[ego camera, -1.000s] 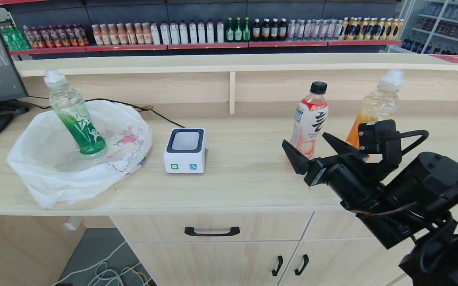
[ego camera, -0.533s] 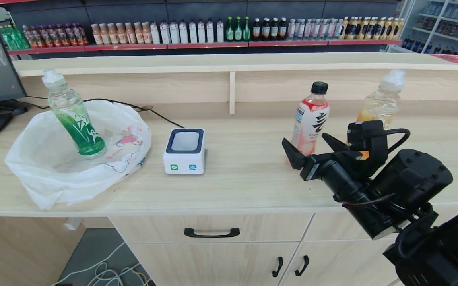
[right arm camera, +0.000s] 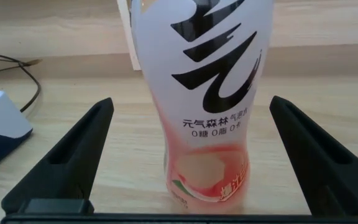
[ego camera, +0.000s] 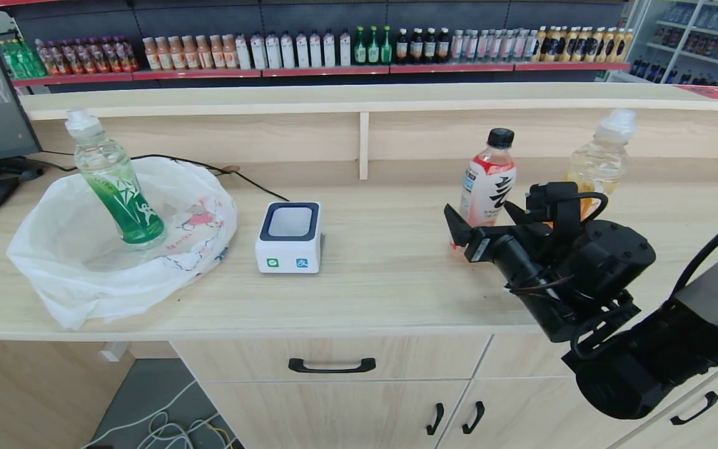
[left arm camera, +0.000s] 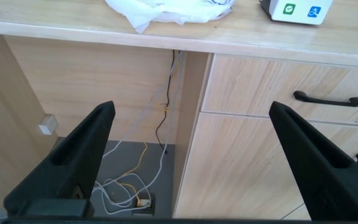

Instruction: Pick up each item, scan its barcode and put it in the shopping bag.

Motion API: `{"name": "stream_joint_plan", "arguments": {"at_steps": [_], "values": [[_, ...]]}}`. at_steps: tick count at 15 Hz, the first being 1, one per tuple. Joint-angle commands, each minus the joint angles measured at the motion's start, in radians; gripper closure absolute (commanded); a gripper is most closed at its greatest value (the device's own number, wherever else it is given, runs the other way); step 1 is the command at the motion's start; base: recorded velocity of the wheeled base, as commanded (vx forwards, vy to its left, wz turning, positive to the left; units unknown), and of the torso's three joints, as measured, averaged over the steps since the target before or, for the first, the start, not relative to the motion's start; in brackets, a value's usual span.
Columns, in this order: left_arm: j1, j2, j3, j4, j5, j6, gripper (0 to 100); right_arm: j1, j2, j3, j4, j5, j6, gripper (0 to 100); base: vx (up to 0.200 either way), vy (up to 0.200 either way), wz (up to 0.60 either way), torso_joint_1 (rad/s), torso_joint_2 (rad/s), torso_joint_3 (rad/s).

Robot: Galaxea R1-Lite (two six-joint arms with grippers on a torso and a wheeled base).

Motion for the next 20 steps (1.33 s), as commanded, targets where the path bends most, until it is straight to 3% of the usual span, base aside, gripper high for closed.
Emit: {"name": "stream_joint_plan", "arguments": {"at_steps": [1,6,11,12,20], "values": [[0.001,0.000,-0.001,0.000,0.001,0.000,0,-0.003,0.045,-0.047,-0.001,0.001,-0.003,0,0.000,0.000,0.00,0.000,0.00,0.000],[0.001,0.000,-0.001,0.000,0.001,0.000,0,-0.019,0.091,-0.134,-0.001,0.001,-0.001,0,0.000,0.000,0.00,0.000,0.00,0.000],[0.001,0.000,-0.001,0.000,0.001,0.000,0,-0.032,0.094,-0.136,-0.001,0.000,0.005,0,0.000,0.000,0.00,0.000,0.00,0.000],[0.001,0.000,0.001,0.000,0.001,0.000,0,-0.033,0.094,-0.139,-0.001,0.000,0.003,100,0.000,0.000,0.00,0.000,0.00,0.000],[0.001,0.000,0.001,0.000,0.001,0.001,0,-0.030,0.086,-0.131,-0.001,0.000,0.008,100,0.000,0.000,0.00,0.000,0.00,0.000]]}}
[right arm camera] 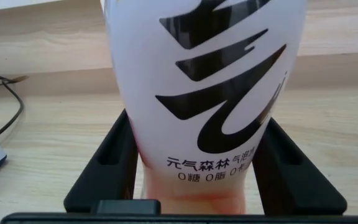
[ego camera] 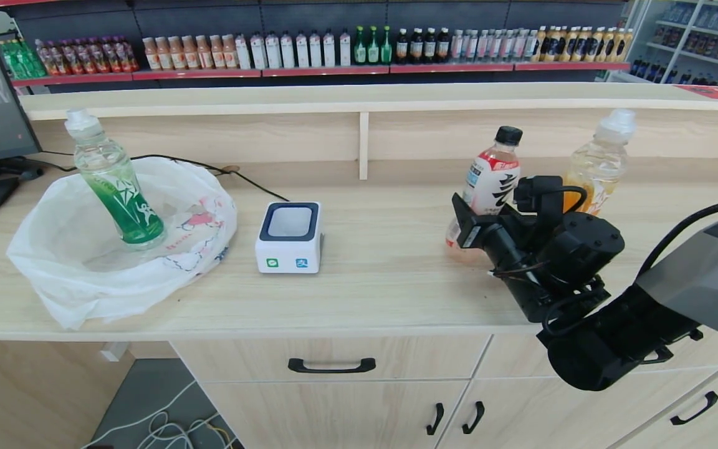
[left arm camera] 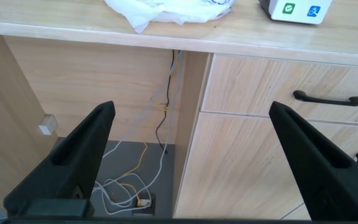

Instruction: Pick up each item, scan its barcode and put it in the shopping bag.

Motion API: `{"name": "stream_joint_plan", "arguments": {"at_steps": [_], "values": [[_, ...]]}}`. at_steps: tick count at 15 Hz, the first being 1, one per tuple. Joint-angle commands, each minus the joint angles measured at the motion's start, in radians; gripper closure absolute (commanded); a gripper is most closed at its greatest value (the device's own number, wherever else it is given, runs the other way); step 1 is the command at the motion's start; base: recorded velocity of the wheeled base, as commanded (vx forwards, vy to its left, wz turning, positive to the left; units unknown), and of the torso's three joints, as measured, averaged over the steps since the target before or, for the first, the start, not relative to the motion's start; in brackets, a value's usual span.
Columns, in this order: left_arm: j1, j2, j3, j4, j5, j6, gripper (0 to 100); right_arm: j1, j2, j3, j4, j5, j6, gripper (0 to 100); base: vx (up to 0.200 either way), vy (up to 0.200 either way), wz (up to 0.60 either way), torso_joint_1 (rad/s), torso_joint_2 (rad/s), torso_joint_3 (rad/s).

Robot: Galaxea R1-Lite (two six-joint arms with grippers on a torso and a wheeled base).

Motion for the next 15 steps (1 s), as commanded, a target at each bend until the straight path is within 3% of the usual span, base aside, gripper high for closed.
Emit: {"name": "stream_joint_plan", "arguments": {"at_steps": [1,9,15], "values": [[0.000,0.000,0.001,0.000,0.001,-0.002,0,0.002,-0.005,0.001,-0.001,0.000,0.000,100,0.000,0.000,0.00,0.000,0.00,0.000],[0.000,0.000,0.001,0.000,0.001,0.001,0,0.026,-0.094,0.083,-0.001,0.000,0.003,100,0.000,0.000,0.00,0.000,0.00,0.000],[0.000,0.000,0.001,0.000,0.001,0.003,0,0.166,-0.215,0.207,-0.001,0.000,0.005,100,0.000,0.000,0.00,0.000,0.00,0.000]]}}
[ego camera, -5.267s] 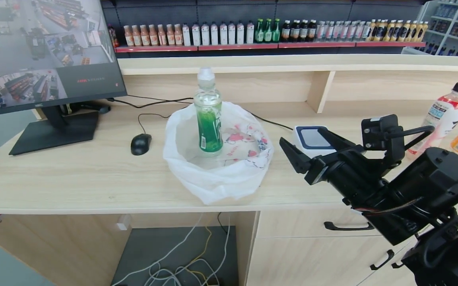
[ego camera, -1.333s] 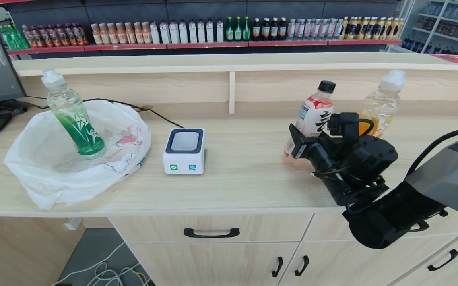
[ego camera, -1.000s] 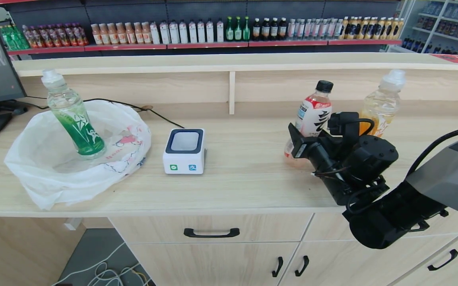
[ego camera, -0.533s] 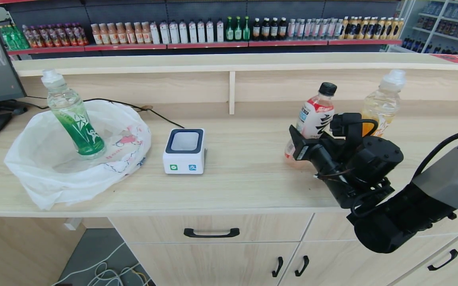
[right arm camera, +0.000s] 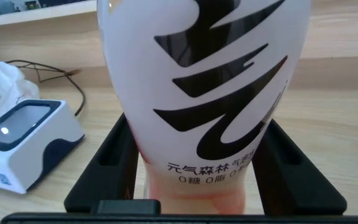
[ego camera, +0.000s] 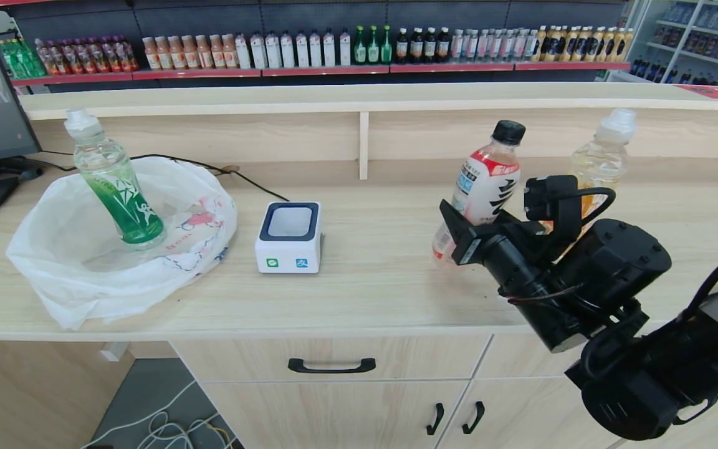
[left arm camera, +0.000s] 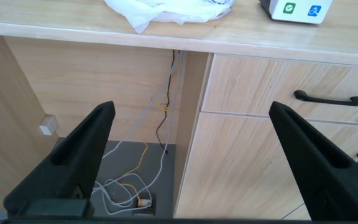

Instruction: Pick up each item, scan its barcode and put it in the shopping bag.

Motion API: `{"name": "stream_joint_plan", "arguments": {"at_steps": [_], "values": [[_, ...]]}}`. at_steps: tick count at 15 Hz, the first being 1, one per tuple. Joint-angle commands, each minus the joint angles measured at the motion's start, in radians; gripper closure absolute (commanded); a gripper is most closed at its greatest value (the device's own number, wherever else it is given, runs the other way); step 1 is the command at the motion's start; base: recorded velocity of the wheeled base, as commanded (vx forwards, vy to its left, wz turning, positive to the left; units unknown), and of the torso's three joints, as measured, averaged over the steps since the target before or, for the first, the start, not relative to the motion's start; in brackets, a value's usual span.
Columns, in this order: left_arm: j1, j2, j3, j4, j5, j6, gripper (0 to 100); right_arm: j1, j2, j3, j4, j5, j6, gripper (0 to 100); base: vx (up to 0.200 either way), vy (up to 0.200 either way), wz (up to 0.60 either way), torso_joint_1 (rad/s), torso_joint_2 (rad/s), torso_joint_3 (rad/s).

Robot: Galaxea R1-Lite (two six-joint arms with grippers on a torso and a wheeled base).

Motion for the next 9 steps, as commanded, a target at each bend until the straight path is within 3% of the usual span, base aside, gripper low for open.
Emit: {"name": "stream_joint_plan", "arguments": {"at_steps": [1,9], "values": [[0.000,0.000,0.001,0.000,-0.001,-0.001,0,0.045,-0.069,0.071,-0.003,-0.001,0.000,100,0.000,0.000,0.00,0.000,0.00,0.000],[0.000,0.000,-0.001,0.000,0.001,-0.001,0,0.099,-0.216,0.220,-0.003,-0.001,0.000,100,0.000,0.000,0.00,0.000,0.00,0.000]]}}
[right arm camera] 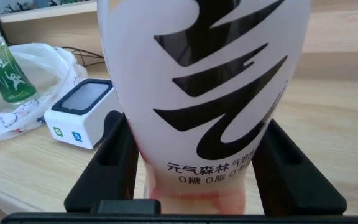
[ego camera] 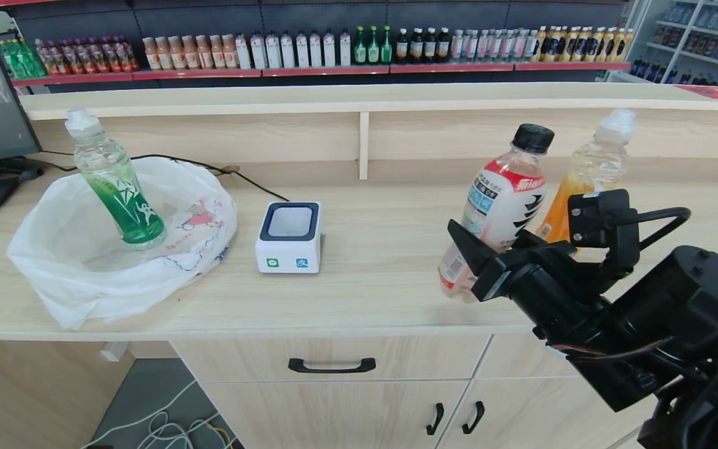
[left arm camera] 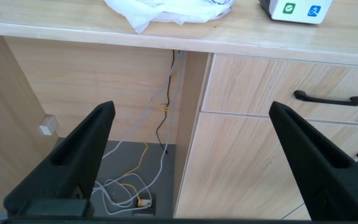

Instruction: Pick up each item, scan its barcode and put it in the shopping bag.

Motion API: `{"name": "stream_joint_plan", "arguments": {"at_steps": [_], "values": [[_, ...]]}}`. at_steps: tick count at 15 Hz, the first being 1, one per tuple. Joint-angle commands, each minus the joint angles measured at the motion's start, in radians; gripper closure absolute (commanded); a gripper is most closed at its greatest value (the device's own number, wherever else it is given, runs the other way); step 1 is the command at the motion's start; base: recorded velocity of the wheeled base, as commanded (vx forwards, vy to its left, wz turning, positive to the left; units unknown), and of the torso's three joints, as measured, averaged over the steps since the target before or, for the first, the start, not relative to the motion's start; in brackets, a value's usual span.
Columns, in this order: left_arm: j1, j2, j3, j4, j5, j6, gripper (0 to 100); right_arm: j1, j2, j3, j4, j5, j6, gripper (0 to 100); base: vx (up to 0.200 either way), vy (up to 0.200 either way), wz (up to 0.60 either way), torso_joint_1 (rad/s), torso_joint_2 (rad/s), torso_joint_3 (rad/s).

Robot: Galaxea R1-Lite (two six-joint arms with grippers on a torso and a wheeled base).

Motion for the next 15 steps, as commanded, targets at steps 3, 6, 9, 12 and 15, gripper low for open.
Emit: {"name": "stream_joint_plan", "arguments": {"at_steps": [3,6,9,12,15], "values": [[0.000,0.000,0.001,0.000,0.000,0.000,0,0.042,-0.118,0.059,-0.001,-0.001,0.041,100,0.000,0.000,0.00,0.000,0.00,0.000],[0.000,0.000,0.000,0.000,0.000,0.000,0,0.077,-0.134,0.037,-0.001,-0.001,0.115,100,0.000,0.000,0.00,0.000,0.00,0.000],[0.000,0.000,0.001,0.000,0.000,0.000,0,0.134,-0.172,0.062,-0.001,0.007,0.173,100,0.000,0.000,0.00,0.000,0.00,0.000],[0.000,0.000,0.000,0.000,0.000,0.000,0,0.246,-0.195,0.091,-0.001,0.096,0.304,100,0.000,0.000,0.00,0.000,0.00,0.000],[0.000,0.000,0.000,0.000,0.000,0.000,0,0.250,-0.190,0.136,-0.001,0.134,0.454,100,0.000,0.000,0.00,0.000,0.00,0.000]]}}
